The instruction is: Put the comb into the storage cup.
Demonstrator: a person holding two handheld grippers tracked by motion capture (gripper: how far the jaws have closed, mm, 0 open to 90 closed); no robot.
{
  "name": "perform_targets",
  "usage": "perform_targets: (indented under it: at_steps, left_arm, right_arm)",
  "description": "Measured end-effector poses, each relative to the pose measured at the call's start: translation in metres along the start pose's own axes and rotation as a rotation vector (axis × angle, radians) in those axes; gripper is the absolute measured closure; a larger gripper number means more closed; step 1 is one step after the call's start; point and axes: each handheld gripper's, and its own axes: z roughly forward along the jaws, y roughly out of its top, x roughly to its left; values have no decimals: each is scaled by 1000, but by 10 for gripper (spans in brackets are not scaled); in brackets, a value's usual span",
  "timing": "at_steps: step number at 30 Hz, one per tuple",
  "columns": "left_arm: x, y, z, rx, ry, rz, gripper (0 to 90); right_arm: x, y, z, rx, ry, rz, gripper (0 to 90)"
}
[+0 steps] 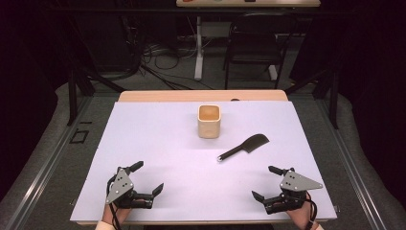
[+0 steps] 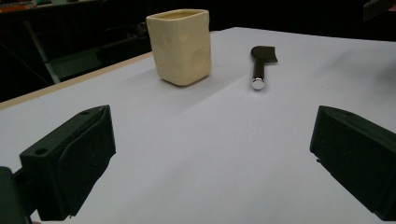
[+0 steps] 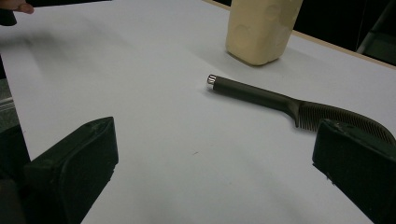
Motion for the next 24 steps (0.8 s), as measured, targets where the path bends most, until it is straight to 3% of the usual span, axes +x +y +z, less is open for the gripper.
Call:
perform_targets:
  at_steps: [6, 14, 24]
  left_arm:
    - [2, 0, -1, -8, 6, -2, 2]
    - [2, 0, 0, -6, 8, 0, 2]
    - [2, 0, 1, -1, 10, -3, 2]
  right_arm:
    - [-1, 0, 2, 10, 4, 8, 0]
    - [-7, 3, 5, 25, 15, 58, 0]
    - [-12, 13, 21, 65, 28, 52, 0]
